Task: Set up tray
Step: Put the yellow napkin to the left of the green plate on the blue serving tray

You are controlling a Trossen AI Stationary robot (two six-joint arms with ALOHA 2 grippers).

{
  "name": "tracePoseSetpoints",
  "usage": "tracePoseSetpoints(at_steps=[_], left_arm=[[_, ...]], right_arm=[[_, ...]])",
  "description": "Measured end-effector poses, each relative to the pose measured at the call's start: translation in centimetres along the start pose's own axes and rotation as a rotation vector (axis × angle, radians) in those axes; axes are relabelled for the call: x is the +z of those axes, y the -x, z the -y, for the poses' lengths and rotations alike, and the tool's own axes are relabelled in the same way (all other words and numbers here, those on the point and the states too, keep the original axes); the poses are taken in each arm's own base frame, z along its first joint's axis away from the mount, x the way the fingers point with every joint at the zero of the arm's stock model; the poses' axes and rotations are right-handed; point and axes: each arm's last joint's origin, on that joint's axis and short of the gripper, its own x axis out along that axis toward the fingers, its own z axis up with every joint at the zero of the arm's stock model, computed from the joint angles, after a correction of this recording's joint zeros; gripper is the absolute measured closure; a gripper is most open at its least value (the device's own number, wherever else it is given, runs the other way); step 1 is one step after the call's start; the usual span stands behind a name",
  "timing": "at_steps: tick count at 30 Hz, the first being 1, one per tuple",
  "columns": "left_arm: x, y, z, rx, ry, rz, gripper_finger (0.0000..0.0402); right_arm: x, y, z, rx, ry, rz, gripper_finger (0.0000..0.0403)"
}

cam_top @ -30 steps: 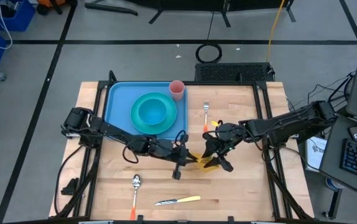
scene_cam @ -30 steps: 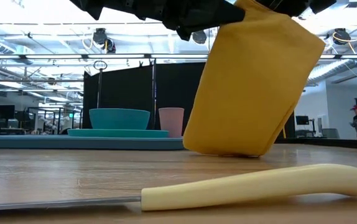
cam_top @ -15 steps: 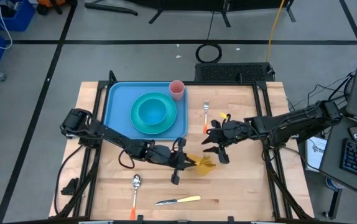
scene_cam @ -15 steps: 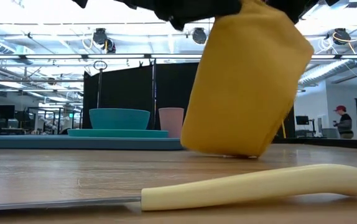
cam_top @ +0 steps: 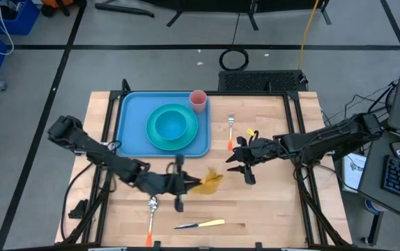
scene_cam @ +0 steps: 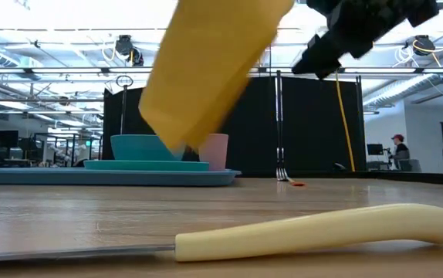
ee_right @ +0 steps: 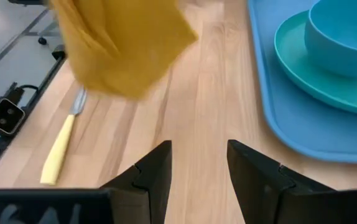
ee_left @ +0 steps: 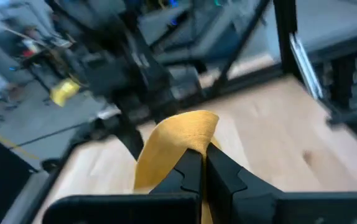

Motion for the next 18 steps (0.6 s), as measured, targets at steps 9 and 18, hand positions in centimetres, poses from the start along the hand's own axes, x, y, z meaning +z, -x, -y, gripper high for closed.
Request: tracePoseSetpoints(at_steps=[9,18], left_arm=[[-0.3,3.9,0.6,0.323,0.061,-0.129,0.0399],[-2.2,5.9,2.0,0.446,0.127,-0.189,0.0399]], right_arm=[[-2.7,-0.7,0.3,0.006,0.001,0.047,0.0259],[-3.6,-0.8,0.4,0.008,0.028,0.059,0.0259]])
